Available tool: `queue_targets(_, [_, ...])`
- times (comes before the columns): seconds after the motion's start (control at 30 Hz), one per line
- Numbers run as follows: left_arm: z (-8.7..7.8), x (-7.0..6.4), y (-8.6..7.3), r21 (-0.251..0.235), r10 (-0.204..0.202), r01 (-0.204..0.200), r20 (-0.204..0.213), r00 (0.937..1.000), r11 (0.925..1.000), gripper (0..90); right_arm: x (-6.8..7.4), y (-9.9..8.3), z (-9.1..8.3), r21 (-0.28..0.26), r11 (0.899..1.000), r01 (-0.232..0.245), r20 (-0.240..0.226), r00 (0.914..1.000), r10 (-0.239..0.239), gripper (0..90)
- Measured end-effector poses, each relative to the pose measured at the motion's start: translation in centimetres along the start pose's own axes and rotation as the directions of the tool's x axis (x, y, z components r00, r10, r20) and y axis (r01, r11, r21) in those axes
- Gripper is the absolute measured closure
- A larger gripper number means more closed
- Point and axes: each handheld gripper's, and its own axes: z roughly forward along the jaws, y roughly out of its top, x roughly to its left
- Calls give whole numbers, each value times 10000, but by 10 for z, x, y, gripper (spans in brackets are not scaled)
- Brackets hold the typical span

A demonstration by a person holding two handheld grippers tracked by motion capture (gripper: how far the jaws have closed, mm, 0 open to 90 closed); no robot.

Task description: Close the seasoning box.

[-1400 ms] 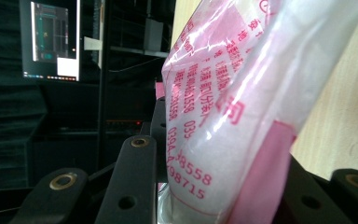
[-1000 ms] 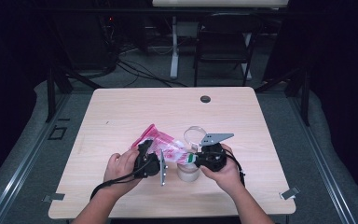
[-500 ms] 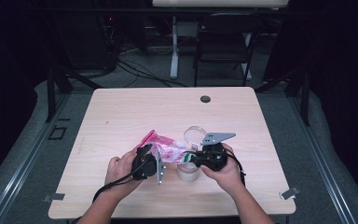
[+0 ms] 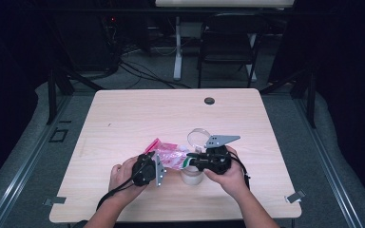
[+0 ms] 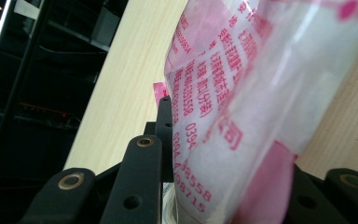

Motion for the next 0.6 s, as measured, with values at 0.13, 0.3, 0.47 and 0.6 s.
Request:
queue_targets(0.13, [2,-2,-4,-196,-458,462,202,9987,9987,756,1,0,1,40,10000,10,-35,10000,-10,735])
queue_targets(0.3, [5,-2,-10,-347,-955,974,532,9940,9946,757,2,0,2,74,9999,77,29,10000,-77,705])
queue_targets(0.47, [8,-3,-13,-354,-1279,1304,646,9897,9908,758,2,0,4,124,9999,110,-7,9999,-110,683])
queue_targets(0.6, [10,-3,-16,-270,-1372,1394,725,9879,9899,759,1,-1,4,129,9999,74,-26,10000,-74,671])
